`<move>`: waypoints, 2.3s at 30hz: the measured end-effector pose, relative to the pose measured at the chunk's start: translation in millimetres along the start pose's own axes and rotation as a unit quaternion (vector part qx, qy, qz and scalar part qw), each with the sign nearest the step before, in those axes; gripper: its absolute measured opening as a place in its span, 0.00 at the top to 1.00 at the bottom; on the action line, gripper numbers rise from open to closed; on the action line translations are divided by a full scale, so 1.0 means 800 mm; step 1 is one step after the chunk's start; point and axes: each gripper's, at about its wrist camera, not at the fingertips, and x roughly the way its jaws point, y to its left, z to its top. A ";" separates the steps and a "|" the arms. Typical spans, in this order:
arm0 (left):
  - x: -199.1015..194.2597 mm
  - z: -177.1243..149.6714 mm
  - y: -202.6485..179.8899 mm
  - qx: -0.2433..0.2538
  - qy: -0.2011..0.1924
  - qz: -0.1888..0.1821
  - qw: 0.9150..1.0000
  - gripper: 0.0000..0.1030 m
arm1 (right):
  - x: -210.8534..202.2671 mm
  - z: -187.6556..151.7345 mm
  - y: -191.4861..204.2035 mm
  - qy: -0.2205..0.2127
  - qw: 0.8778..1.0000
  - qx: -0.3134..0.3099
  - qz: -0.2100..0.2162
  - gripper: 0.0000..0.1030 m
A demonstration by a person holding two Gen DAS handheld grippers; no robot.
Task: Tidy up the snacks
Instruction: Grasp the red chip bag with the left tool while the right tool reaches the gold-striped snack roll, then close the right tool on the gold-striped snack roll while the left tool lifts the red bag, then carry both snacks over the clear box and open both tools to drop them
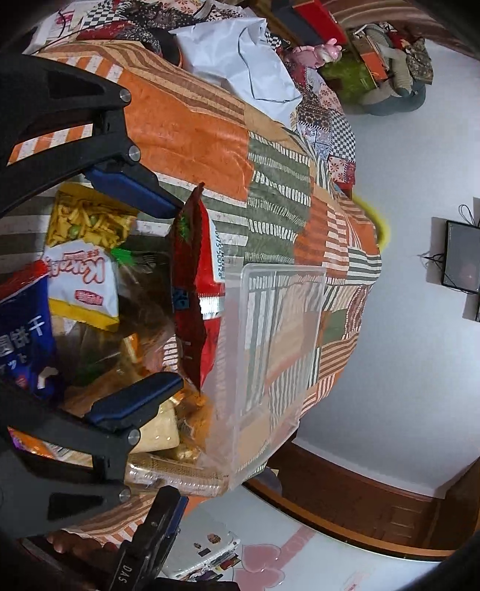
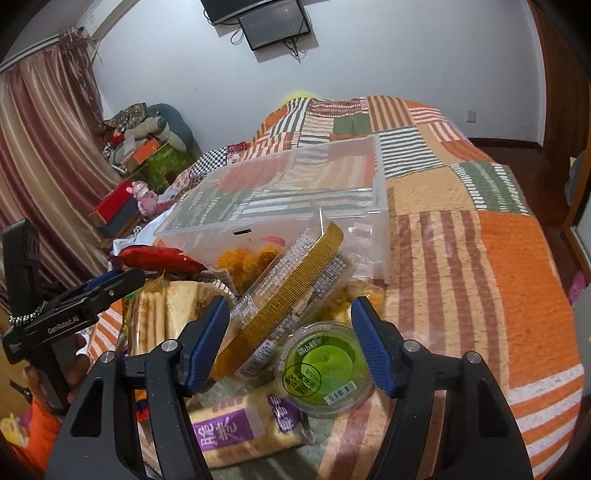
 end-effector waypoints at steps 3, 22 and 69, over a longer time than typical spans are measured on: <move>0.007 0.006 0.000 0.010 0.000 0.008 1.000 0.17 | 0.005 0.003 0.001 0.004 1.000 -0.004 0.001 0.37; 0.039 0.021 0.006 -0.006 0.022 -0.005 1.000 0.19 | 0.023 0.015 0.011 0.001 1.000 -0.018 -0.012 0.37; -0.086 0.059 -0.038 0.029 -0.129 0.023 0.991 0.35 | -0.090 0.065 0.017 -0.165 0.986 -0.027 -0.021 0.68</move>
